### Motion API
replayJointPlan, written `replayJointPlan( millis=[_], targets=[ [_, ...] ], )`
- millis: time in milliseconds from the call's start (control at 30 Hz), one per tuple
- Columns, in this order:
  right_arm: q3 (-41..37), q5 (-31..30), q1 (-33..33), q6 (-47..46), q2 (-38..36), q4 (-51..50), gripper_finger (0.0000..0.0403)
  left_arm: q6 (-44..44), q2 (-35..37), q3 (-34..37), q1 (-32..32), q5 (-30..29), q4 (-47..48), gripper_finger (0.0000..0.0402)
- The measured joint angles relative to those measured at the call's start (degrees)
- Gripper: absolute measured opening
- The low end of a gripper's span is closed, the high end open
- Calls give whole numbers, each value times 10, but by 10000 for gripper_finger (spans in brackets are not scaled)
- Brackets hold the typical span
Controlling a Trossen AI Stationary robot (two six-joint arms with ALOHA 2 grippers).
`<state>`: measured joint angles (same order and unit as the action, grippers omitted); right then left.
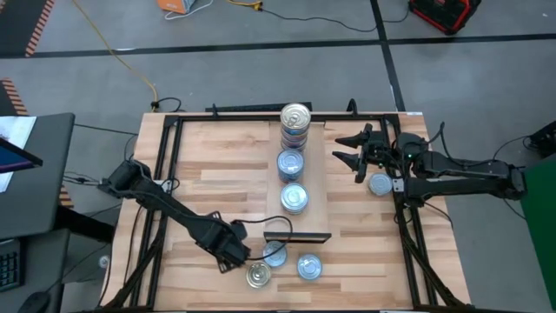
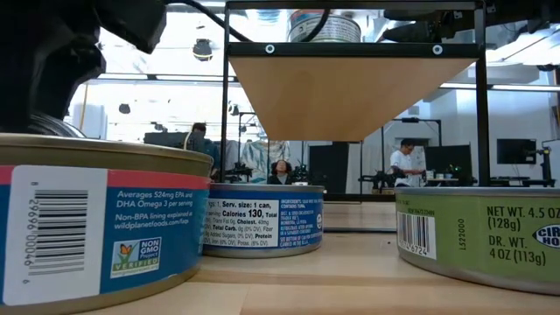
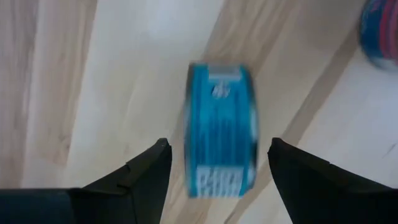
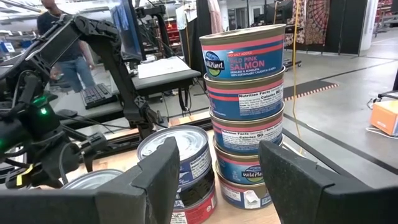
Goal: Stack canned seafood by type on shelf
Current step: Stack the yellow and blue tuna can on the shelf on top of the blue tuna can
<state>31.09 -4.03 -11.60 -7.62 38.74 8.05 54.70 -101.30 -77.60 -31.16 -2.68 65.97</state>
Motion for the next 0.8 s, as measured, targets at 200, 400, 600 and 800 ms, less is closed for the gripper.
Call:
replayJointPlan(
  millis=[200, 400, 600, 800],
  targets=[
    [0, 0, 0, 0, 0, 1, 243, -25, 0, 10, 0, 11, -5, 229],
    [0, 0, 0, 0, 0, 1, 243, -53, 0, 18, 0, -1, -21, 157],
    [0, 0, 0, 1, 0, 1, 243, -58, 32, -20, 0, -32, 57, 136],
    [0, 0, 0, 1, 0, 1, 243, -150, 101, -96, -31, -177, 103, 136]
  ],
)
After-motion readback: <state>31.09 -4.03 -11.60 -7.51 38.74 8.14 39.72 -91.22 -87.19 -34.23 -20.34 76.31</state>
